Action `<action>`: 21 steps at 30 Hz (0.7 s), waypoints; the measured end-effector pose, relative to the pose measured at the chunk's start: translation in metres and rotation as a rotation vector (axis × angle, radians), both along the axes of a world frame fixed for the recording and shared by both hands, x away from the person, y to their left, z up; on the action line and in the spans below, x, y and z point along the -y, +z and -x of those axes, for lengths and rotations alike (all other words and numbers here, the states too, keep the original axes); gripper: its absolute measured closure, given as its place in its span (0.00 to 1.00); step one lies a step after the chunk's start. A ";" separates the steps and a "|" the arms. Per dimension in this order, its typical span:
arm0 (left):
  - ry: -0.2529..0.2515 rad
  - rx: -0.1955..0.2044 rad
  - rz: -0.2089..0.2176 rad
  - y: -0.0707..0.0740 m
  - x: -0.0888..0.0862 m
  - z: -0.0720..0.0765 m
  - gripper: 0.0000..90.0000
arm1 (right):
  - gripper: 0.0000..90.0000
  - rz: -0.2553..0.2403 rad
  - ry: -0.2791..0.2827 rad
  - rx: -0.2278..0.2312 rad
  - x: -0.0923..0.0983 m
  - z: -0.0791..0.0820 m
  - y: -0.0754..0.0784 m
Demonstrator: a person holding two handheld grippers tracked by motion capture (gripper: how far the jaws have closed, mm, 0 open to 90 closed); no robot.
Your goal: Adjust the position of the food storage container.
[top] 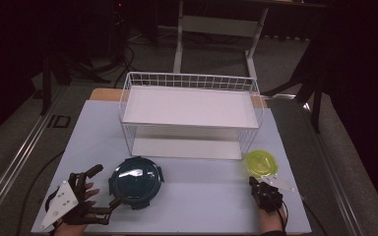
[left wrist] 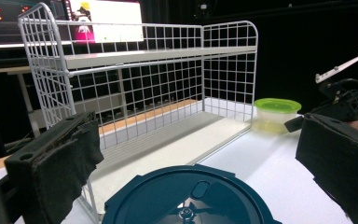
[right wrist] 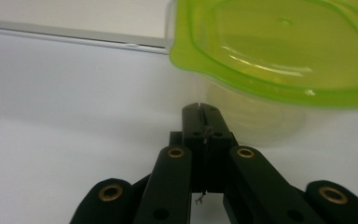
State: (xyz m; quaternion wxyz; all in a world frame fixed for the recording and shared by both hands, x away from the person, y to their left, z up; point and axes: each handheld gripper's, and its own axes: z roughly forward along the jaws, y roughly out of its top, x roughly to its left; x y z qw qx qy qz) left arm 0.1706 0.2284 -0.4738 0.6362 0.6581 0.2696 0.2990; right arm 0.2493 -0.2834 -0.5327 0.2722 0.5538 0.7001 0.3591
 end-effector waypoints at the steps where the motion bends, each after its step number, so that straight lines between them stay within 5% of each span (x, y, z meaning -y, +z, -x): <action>1: 0.000 -0.001 -0.001 0.000 0.000 0.000 0.00 | 1.00 0.001 -0.006 -0.003 0.003 0.000 0.000; 9: -0.003 -0.012 0.011 -0.004 -0.005 -0.001 0.00 | 1.00 -0.024 -0.055 -0.010 0.023 0.009 0.002; 15: -0.002 -0.029 -0.010 -0.007 -0.012 -0.004 0.01 | 0.99 -0.033 -0.002 0.026 0.018 0.024 0.013; 21: -0.034 -0.118 -0.001 -0.005 -0.025 -0.005 0.07 | 0.76 -0.044 0.094 0.100 0.003 0.036 0.030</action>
